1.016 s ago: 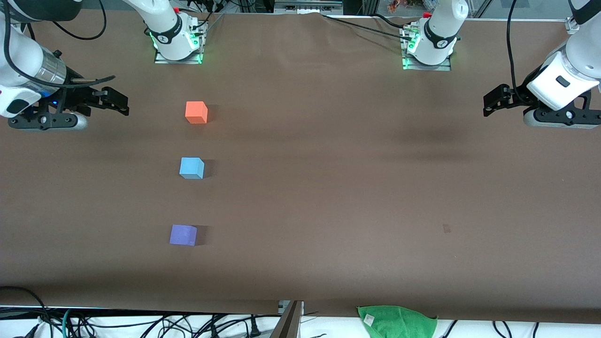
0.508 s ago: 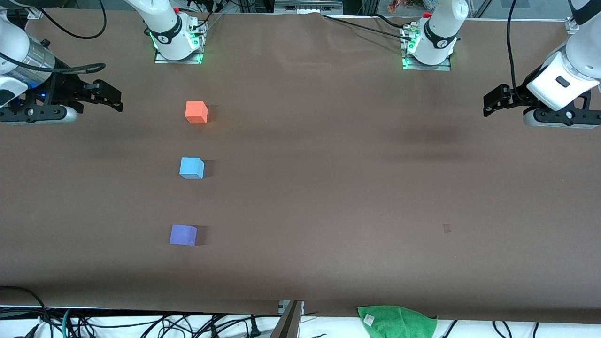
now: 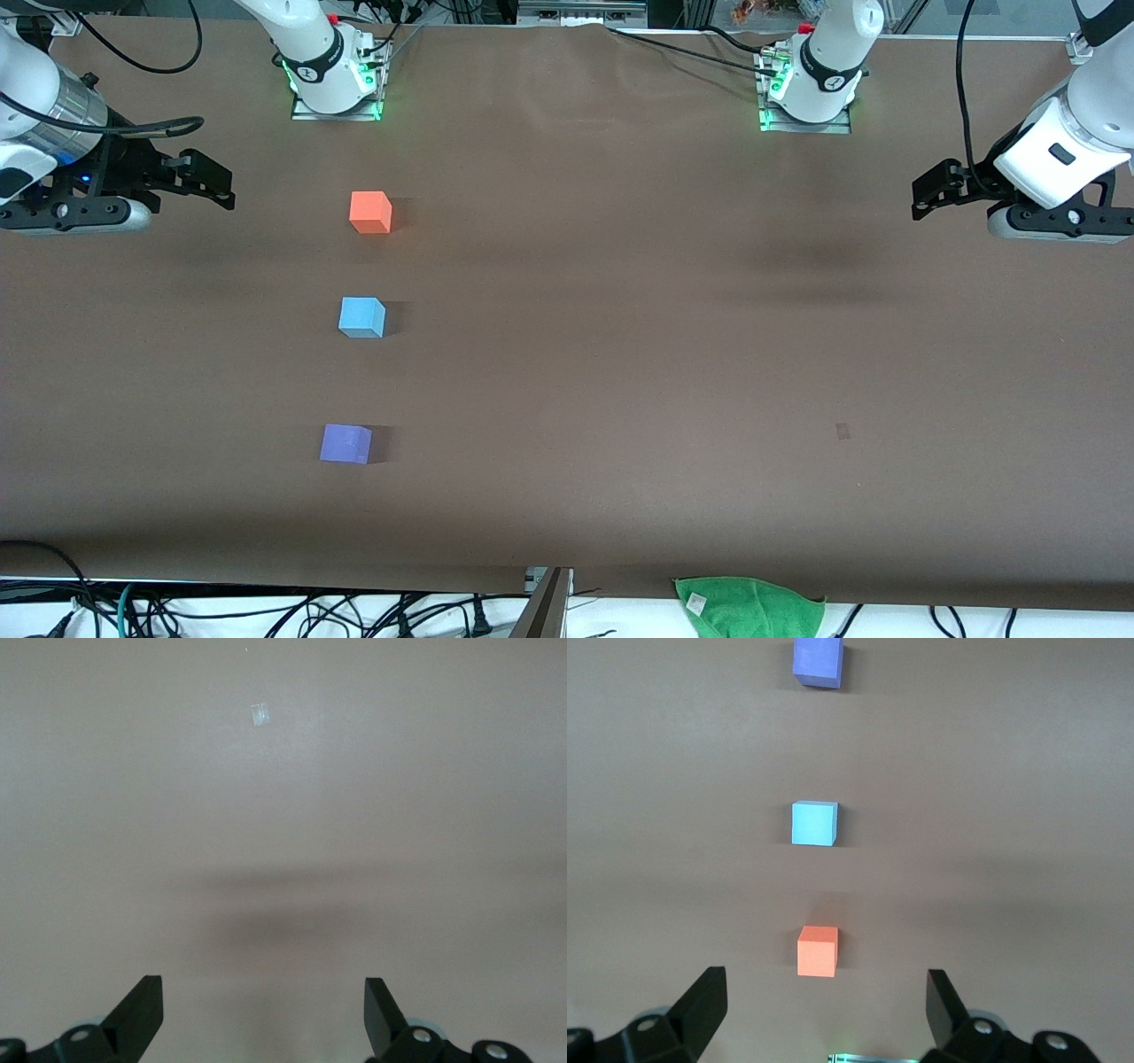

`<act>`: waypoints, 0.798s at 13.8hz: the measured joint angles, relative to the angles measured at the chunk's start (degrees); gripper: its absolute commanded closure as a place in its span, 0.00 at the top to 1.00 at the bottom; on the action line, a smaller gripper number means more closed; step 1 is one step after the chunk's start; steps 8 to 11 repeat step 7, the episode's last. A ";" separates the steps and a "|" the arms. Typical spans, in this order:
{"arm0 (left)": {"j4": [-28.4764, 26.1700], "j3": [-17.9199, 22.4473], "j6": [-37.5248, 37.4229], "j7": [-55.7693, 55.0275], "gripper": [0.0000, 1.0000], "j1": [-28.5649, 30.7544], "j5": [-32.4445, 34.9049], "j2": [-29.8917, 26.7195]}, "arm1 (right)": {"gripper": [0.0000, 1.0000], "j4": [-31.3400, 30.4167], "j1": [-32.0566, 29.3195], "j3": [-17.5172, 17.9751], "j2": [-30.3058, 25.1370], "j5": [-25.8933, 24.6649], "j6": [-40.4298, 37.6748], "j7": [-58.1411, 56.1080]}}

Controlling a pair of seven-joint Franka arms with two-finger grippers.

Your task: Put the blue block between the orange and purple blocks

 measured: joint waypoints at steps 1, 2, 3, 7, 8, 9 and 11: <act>0.00 0.00 0.00 0.00 1.00 0.00 0.00 0.00 | 0.99 0.01 0.00 0.01 0.00 0.00 -0.05 0.00; 0.00 0.00 0.00 0.00 1.00 0.00 0.00 0.00 | 0.99 0.04 0.00 0.01 0.00 0.00 -0.14 0.00; 0.00 0.00 0.00 0.00 1.00 0.00 0.00 0.00 | 0.99 0.09 0.00 0.02 0.00 0.00 -0.27 0.00; 0.00 0.00 0.00 0.00 1.00 0.00 0.00 0.00 | 0.99 0.26 0.00 0.02 -0.04 0.00 -0.49 -0.21; 0.00 0.00 0.00 0.00 1.00 0.00 0.00 0.00 | 0.99 0.26 0.00 0.02 -0.04 0.00 -0.49 -0.21; 0.00 0.00 0.00 0.00 1.00 0.00 0.00 0.00 | 0.99 0.26 0.00 0.02 -0.04 0.00 -0.49 -0.21; 0.00 0.00 0.00 0.00 1.00 0.00 0.00 0.00 | 0.99 0.26 0.00 0.02 -0.04 0.00 -0.49 -0.21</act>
